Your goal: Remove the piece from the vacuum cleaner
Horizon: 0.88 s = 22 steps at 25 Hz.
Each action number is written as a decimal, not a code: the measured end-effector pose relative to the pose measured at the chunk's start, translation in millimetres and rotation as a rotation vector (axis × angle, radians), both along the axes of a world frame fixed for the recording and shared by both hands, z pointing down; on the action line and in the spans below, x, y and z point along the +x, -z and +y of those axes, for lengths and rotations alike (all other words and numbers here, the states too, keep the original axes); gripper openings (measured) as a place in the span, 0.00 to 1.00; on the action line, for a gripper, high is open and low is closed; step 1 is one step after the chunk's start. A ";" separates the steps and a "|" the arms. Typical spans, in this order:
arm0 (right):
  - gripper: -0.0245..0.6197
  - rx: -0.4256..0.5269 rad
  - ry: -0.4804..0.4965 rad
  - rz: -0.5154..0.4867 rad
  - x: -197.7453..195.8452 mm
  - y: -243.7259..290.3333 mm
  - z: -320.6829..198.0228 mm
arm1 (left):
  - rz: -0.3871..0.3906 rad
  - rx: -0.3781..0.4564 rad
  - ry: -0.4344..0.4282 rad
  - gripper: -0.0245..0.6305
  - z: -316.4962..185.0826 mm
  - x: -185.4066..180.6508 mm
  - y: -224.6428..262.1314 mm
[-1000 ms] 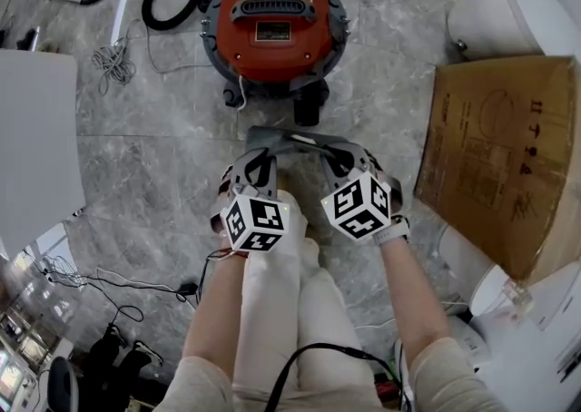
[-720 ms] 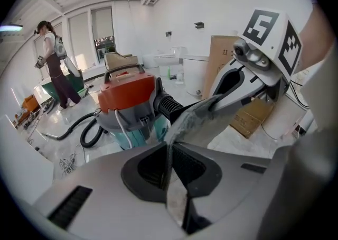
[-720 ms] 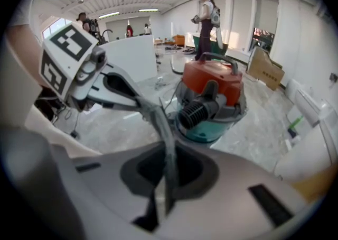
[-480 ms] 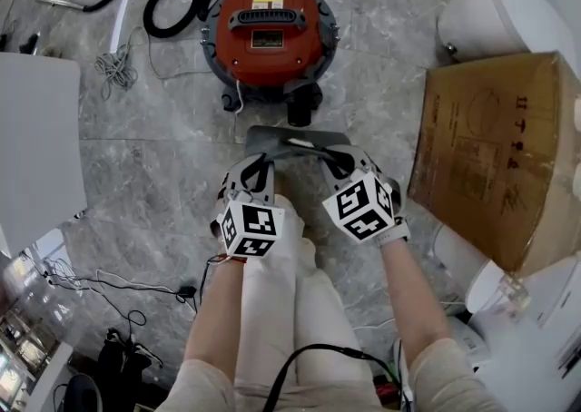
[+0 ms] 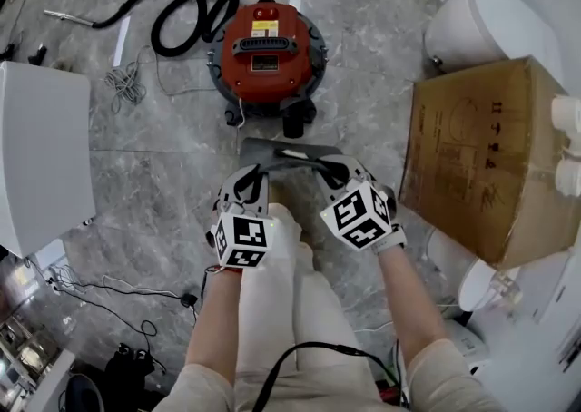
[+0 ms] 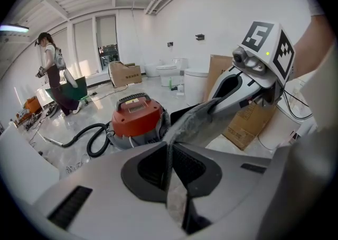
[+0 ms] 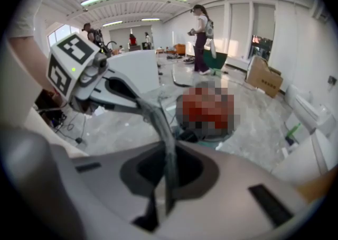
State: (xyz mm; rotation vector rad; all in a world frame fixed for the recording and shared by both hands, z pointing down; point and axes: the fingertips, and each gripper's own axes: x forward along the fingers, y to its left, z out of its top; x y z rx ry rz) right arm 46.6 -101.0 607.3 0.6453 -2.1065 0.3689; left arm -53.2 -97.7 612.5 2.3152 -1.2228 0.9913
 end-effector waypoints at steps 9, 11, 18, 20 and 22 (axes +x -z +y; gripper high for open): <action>0.08 0.020 0.027 -0.019 3.9 78.7 1.7 | 0.049 0.027 0.009 0.11 -0.9 4.4 79.0; 0.08 0.023 0.028 -0.022 4.7 95.3 2.5 | 0.052 0.032 -0.001 0.11 0.8 5.0 95.8; 0.08 0.058 0.028 -0.052 4.8 155.6 5.1 | 0.070 0.047 -0.014 0.11 5.9 5.7 155.5; 0.08 0.057 0.026 -0.065 4.8 172.4 7.8 | 0.074 0.059 -0.016 0.11 6.9 5.5 173.6; 0.08 0.046 0.027 -0.078 4.6 188.6 11.4 | 0.081 0.071 -0.019 0.11 8.3 5.3 191.1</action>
